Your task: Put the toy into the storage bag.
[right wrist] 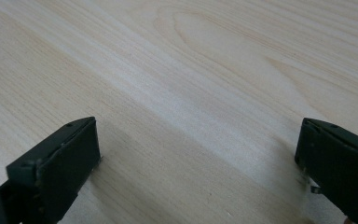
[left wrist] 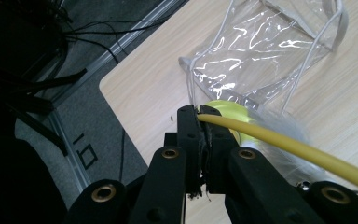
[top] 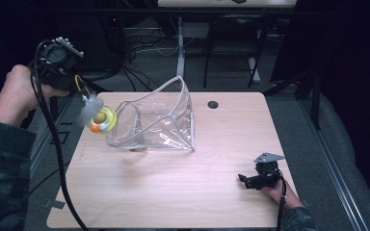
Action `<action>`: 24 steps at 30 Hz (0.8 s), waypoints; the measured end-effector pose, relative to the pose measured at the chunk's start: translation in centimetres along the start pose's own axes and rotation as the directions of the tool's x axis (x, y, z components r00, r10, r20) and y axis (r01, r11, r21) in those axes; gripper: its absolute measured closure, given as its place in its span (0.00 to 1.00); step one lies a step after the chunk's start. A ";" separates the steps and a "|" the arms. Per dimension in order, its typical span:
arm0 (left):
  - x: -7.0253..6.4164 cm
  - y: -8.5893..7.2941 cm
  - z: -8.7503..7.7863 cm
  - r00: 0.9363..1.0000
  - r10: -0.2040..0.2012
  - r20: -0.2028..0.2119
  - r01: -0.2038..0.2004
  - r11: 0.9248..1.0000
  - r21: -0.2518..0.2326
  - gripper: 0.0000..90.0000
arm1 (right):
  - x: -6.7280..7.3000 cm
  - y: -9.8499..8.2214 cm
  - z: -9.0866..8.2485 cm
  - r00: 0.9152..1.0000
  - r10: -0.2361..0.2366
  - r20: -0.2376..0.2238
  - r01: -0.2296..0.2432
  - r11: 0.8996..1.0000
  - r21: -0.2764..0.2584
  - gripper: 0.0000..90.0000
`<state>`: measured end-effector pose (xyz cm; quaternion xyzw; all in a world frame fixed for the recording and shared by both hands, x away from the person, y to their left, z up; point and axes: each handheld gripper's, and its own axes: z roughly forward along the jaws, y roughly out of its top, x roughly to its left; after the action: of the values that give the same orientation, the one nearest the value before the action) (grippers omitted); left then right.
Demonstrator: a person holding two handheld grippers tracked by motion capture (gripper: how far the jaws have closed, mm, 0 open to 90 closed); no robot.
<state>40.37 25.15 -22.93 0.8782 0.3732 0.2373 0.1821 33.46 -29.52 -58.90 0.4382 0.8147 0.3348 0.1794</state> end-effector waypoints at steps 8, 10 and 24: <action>0.1 1.6 0.8 1.000 0.008 0.013 -0.008 1.000 0.001 0.98 | 0.0 0.0 0.0 1.000 -0.001 -0.001 0.001 1.000 0.000 0.00; 0.1 1.7 0.9 1.000 0.003 0.017 -0.003 1.000 0.004 0.98 | 0.0 0.0 0.0 1.000 -0.001 -0.001 0.001 1.000 0.000 0.00; 0.0 3.3 2.9 0.999 0.014 0.045 -0.015 0.999 0.029 0.98 | 0.0 0.0 0.0 1.000 -0.001 -0.001 0.001 1.000 0.000 0.00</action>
<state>43.86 22.54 -23.71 0.8886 0.3662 0.2133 0.1756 33.47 -29.53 -58.90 0.4377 0.8150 0.3350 0.1790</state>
